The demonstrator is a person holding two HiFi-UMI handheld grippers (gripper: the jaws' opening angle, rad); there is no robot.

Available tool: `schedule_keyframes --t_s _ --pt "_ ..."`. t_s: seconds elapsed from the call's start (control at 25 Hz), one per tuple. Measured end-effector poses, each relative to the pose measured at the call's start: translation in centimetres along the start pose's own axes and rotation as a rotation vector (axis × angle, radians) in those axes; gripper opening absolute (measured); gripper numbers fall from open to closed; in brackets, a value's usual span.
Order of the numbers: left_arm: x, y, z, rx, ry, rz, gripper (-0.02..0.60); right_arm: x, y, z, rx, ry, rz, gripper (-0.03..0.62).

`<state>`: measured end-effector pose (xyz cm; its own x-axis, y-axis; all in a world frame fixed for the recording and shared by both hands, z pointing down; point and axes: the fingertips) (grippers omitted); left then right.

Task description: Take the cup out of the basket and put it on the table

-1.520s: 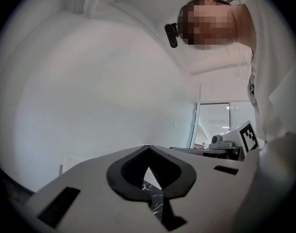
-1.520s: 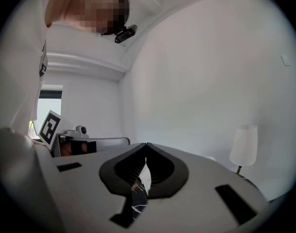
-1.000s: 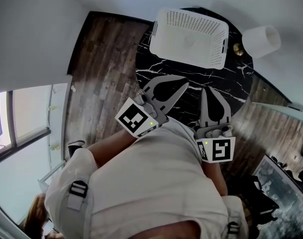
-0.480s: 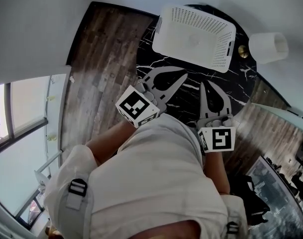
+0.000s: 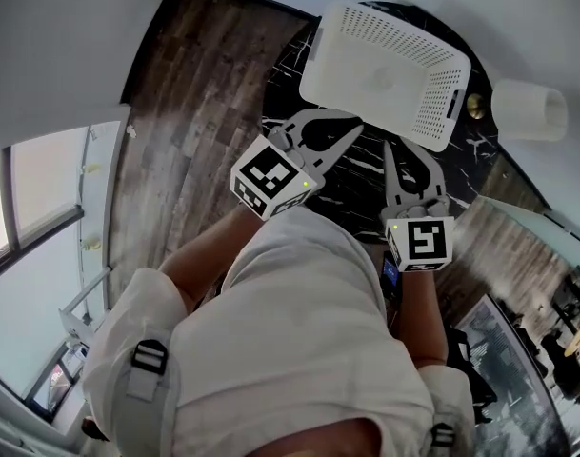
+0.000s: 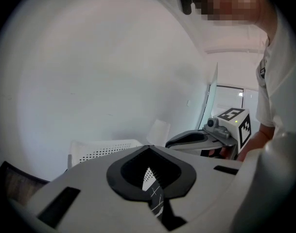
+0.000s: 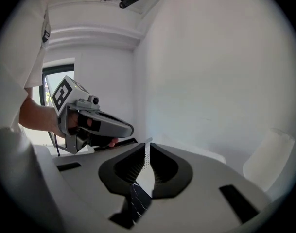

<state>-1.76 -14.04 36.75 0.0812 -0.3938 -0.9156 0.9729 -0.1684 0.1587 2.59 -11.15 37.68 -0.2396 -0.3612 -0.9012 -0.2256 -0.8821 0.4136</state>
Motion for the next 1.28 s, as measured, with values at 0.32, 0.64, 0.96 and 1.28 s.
schedule_keyframes --t_s 0.32,0.64,0.96,1.28 --pt "-2.4 2.0 5.1 -0.01 -0.014 0.124 0.006 -3.2 6.1 -1.0 0.054 -0.075 0.159 0.044" --pt "-4.1 4.4 9.2 -0.024 -0.014 0.22 0.006 -7.1 12.0 -2.5 0.115 -0.201 0.312 0.066" --pt "-5.5 6.4 12.0 -0.016 -0.05 0.295 0.006 -12.1 17.0 -3.2 0.201 -0.329 0.48 0.078" --pt "-6.6 8.1 13.6 -0.036 -0.105 0.339 0.006 -16.9 19.9 -3.3 0.269 -0.432 0.627 0.089"
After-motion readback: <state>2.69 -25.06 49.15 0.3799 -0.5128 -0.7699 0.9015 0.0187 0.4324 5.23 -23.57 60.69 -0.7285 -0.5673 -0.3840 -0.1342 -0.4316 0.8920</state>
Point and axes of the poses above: the fingertips, and each gripper's own axes: y forward along the fingers, z to its left, x out of its top, and after that the axes turned 12 degrees about -x, right-handed
